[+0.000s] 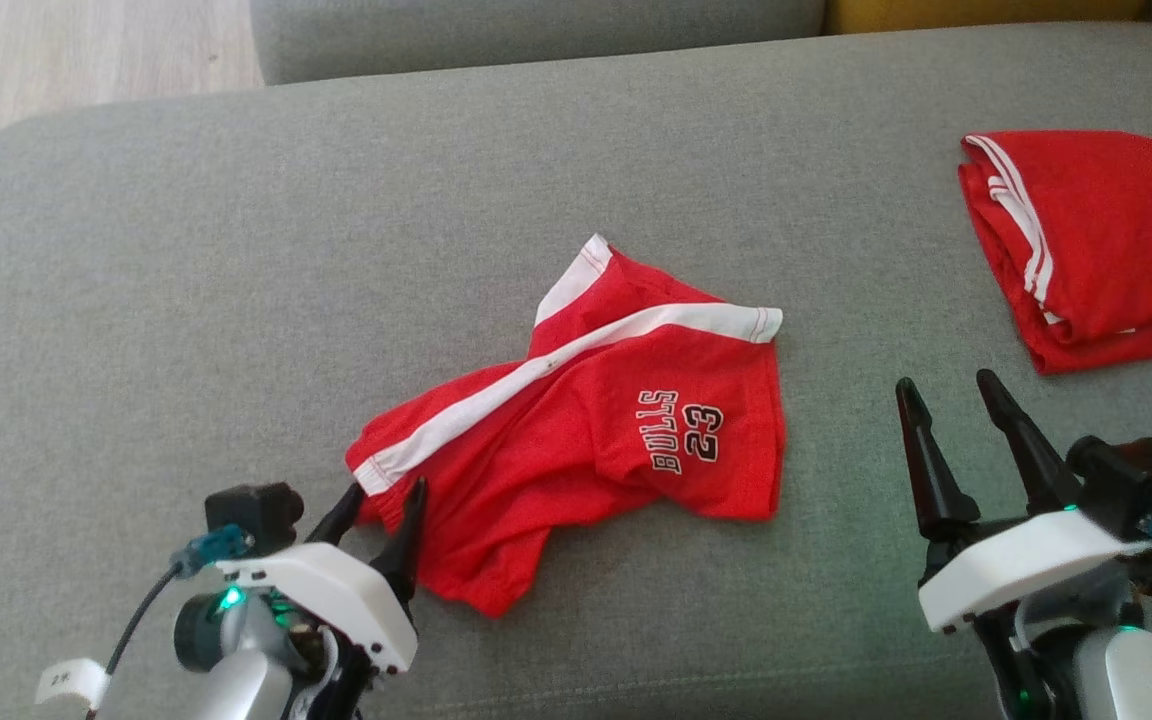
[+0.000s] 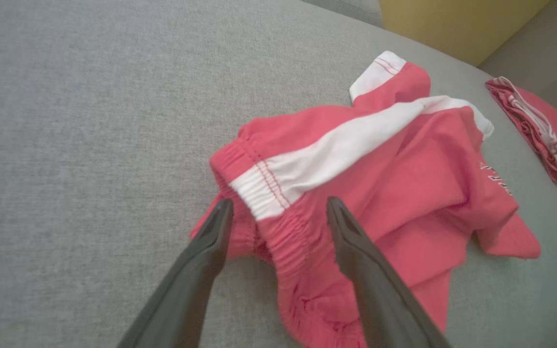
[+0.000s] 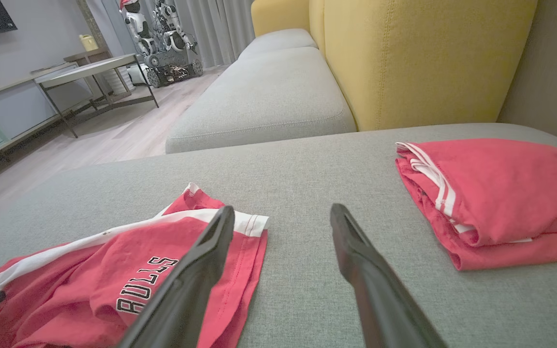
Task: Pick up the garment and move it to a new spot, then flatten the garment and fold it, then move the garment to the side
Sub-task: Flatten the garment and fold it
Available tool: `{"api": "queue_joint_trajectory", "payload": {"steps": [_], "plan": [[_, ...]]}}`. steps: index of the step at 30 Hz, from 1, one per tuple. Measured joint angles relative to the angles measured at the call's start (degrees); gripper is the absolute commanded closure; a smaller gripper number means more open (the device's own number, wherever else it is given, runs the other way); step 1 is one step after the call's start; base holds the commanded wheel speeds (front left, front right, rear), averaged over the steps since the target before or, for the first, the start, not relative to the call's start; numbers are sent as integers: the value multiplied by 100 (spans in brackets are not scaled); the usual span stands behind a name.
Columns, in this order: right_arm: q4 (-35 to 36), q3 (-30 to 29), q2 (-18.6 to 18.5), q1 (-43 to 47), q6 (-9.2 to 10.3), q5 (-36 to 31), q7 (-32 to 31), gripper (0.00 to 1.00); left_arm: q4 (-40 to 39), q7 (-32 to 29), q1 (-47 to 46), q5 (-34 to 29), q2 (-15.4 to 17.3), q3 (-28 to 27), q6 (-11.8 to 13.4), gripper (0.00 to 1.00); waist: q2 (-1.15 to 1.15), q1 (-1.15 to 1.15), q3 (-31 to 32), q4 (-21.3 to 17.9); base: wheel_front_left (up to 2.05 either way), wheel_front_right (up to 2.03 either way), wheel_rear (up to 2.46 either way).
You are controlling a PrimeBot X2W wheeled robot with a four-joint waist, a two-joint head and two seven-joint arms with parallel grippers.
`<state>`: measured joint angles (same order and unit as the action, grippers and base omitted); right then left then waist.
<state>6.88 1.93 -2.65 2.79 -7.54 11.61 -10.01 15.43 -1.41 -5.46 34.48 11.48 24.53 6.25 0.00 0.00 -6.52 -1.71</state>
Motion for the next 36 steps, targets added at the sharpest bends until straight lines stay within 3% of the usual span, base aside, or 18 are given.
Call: {"api": "queue_joint_trajectory", "payload": {"steps": [9,10,11,12,18,23,36], "plan": [[-2,-9,0,-13,0,0,27,0,38,188,-207,47,-52,-3,-178,0,0,0,-82,-6,0,0,0],[-8,-19,0,-23,0,3,27,0,18,200,-208,47,-51,-4,-178,21,0,0,-88,-1,0,0,0],[-19,-31,0,-39,0,13,29,0,-4,200,-207,46,-46,0,-178,72,0,0,-93,3,0,0,0],[-36,-44,0,-69,0,34,41,0,-29,201,-207,46,-42,1,-178,100,0,0,-100,9,0,0,0],[-446,-198,-19,-357,0,42,103,0,-167,260,-209,-14,-22,51,-179,100,0,0,-156,110,0,0,0],[-1250,-256,-225,-870,0,132,207,0,-260,372,-279,-124,-14,87,-177,100,0,0,-270,211,0,0,0],[-3836,825,-550,-2631,0,853,581,0,-303,471,-803,-222,-83,263,-274,100,0,1,-791,584,0,0,0]]}}
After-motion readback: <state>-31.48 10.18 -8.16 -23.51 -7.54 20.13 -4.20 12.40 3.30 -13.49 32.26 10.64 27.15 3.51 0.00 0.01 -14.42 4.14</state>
